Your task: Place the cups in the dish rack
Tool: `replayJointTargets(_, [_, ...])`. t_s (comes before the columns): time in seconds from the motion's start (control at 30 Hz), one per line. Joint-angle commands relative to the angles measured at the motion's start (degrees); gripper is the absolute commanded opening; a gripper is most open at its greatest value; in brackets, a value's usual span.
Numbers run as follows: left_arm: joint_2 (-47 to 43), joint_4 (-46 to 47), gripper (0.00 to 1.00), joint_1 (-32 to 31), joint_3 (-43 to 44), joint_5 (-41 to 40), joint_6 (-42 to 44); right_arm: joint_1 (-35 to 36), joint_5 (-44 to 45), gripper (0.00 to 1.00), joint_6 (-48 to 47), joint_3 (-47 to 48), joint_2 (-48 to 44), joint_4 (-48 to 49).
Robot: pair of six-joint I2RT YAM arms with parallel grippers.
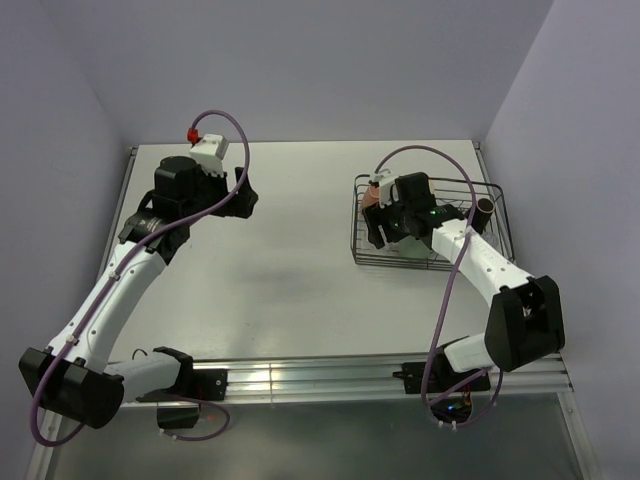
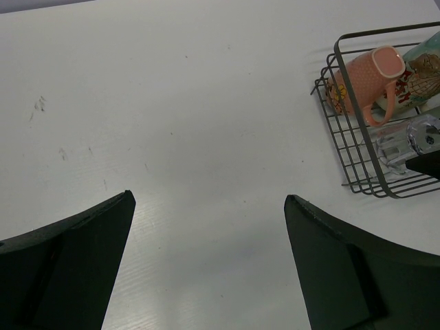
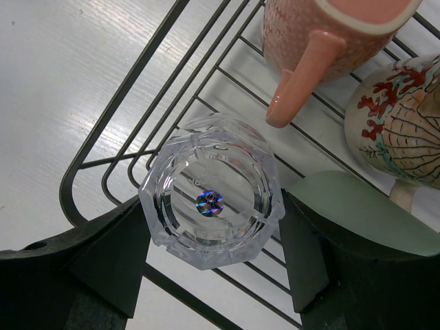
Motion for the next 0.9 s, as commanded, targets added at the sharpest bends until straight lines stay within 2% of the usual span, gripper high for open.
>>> replayJointTargets(0.0, [-0.1, 0.5, 0.99, 0.2, 2.5, 0.5, -0.3, 0.5, 0.3, 0.0, 0.2, -0.3, 0.3, 4.1])
replayJointTargets(0.27, [0.4, 0.3, 0.99, 0.2, 2.7, 0.4, 0.0, 0.5, 0.7, 0.01, 0.0, -1.4, 1.4, 5.5])
replayJointTargets(0.53, [0.7, 0.3, 0.99, 0.3, 2.7, 0.4, 0.3, 0.5, 1.6, 0.14, -0.1, -2.4, 1.6, 6.1])
replayJointTargets(0.87, [1.1, 0.6, 0.99, 0.5, 2.7, 0.2, 0.6, 0.5, 1.5, 0.18, 0.0, -3.9, 2.4, 6.5])
